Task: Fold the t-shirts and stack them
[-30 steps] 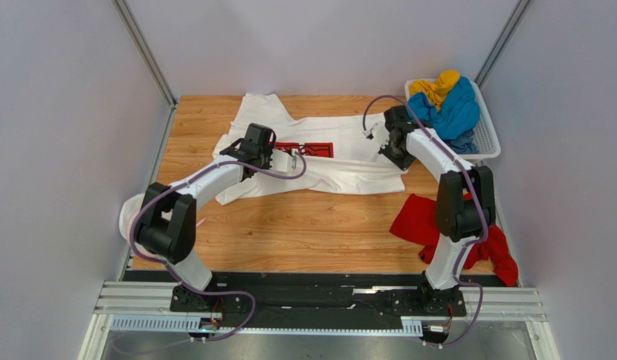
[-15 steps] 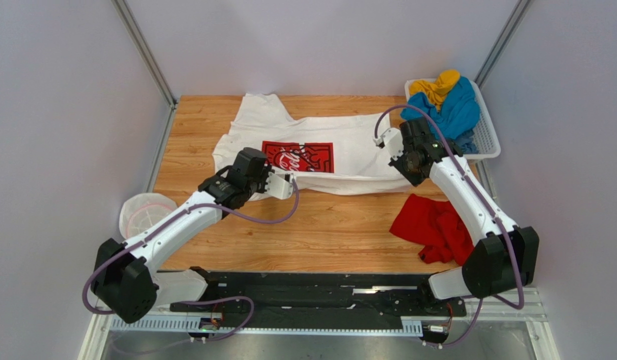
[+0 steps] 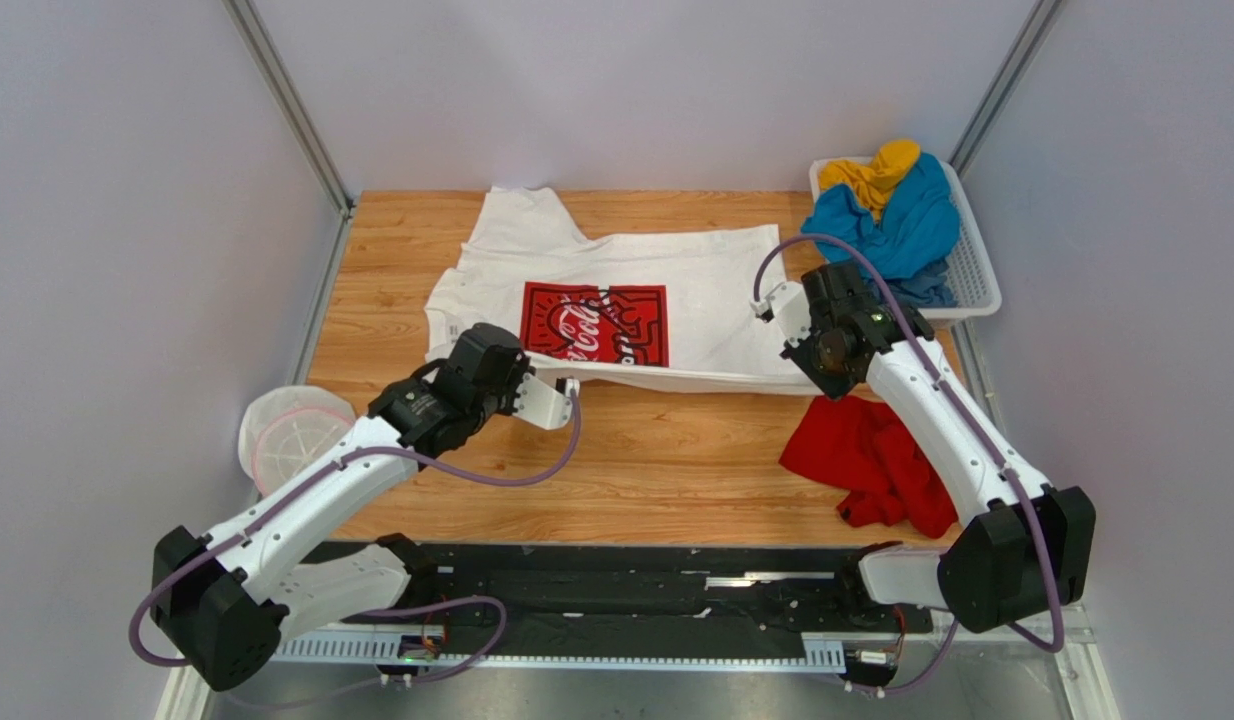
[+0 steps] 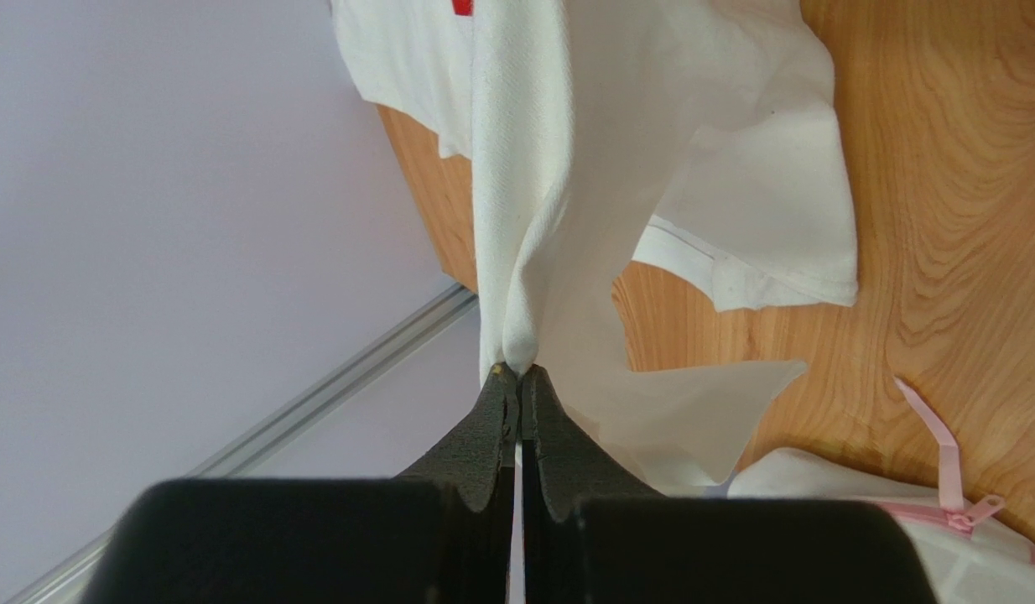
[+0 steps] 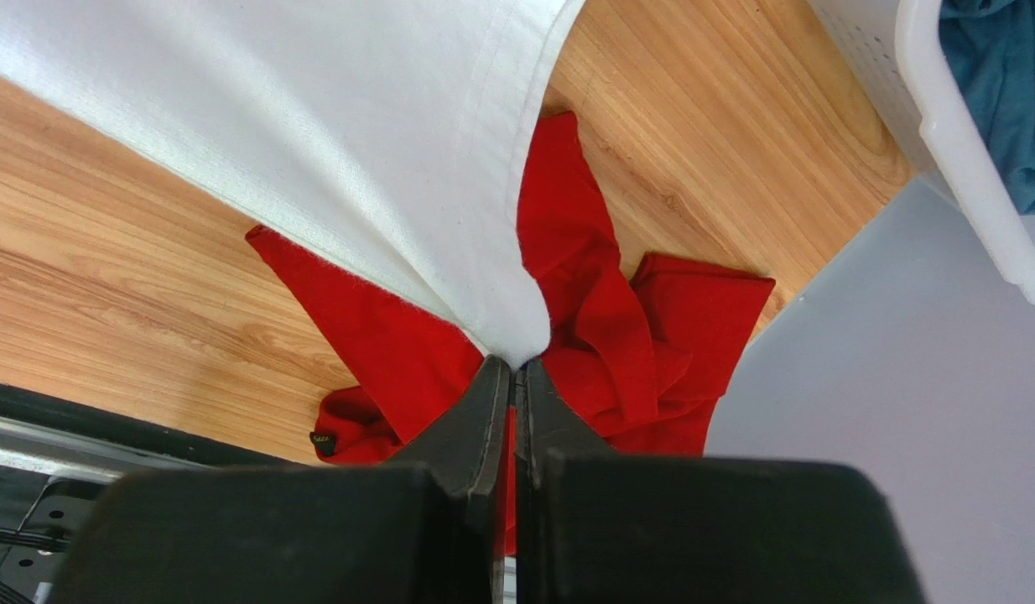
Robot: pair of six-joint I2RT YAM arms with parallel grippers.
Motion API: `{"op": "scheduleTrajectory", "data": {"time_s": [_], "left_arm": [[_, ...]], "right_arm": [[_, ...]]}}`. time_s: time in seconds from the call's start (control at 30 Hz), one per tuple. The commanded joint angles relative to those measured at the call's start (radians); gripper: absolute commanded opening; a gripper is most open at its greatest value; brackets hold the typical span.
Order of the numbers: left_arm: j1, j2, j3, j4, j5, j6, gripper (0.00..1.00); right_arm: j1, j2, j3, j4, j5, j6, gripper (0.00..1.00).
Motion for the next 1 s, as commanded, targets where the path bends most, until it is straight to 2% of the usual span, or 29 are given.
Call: {"op": "scheduleTrajectory", "data": {"time_s": [0.0,0.2,0.53,0.67,0.83,0.97], "left_arm": [[-0.039,-0.019,0.014,-0.061,-0.054,-0.034,0.00],[-0.106,-0.019,0.011,-0.144,-0.085,-0.083,0.00],[-0.109,-0.058,-0.030,-0.224,-0.054,-0.091,0.00],[-0.109,-0.045,-0.086,-0.132,-0.073,-0.039,0.00],[-0.106,0.016,-0.083,-0.060,-0.062,0.001,0.00],[-0.064,0.065,-0.080,0.037,-0.057,0.064,0.00]], "right_arm": [[0.002,-0.007,-0.022,0.027,0.017,0.019,0.00],[0.000,-0.004,-0.045,0.056,0.043,0.004,0.00],[0.002,0.021,-0.046,0.091,0.095,-0.011,0.00],[0.000,0.068,-0.019,0.097,0.098,-0.010,0.00],[0.000,0.119,0.011,0.128,0.121,-0.024,0.00],[0.000,0.165,0.037,0.148,0.141,-0.042,0.00]]}}
